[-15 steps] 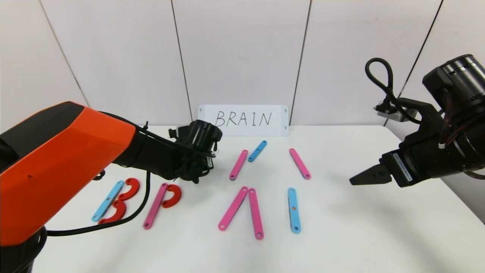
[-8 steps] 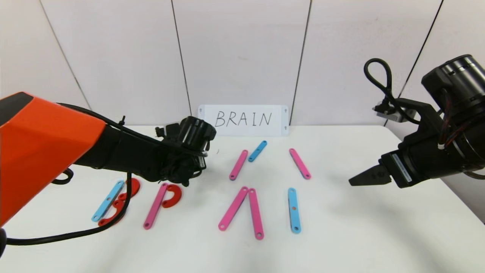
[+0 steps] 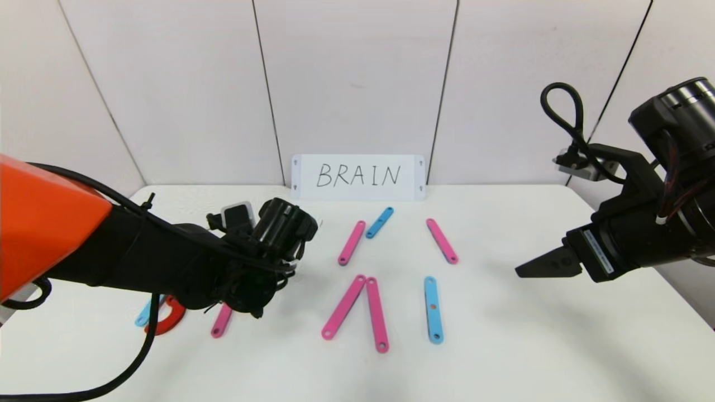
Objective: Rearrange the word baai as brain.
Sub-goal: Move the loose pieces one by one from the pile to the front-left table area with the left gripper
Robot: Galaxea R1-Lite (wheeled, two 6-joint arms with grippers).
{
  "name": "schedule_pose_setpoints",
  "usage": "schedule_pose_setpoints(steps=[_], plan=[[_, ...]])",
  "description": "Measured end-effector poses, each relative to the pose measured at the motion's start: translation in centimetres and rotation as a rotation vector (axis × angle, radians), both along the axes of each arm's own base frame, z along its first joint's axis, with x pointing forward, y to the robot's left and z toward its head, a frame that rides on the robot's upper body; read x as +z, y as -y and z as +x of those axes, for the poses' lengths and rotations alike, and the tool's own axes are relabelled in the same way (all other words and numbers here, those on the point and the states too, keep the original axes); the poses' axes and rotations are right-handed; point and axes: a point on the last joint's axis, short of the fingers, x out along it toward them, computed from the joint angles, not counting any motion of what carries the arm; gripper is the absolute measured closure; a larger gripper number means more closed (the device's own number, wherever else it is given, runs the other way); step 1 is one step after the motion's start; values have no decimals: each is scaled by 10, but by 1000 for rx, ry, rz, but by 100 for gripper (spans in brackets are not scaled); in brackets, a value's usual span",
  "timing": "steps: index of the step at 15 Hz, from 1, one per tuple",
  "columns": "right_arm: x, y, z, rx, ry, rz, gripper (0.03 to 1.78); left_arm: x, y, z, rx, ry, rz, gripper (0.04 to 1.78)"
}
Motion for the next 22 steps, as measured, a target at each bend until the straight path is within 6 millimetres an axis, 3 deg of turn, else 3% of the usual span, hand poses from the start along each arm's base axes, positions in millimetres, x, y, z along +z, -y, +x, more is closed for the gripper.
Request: schedule_pose_setpoints(steps=[10, 17, 22], plan=[[1, -3, -4, 15, 4, 0, 7, -15, -8, -52, 19, -69, -37, 154], [-1, -4, -4, 10, 6, -18, 7, -11, -7, -82, -17, -102, -37, 154], [-1, -4, -5, 11, 6, -20, 7, -10, -6, -87, -19, -111, -38, 154]])
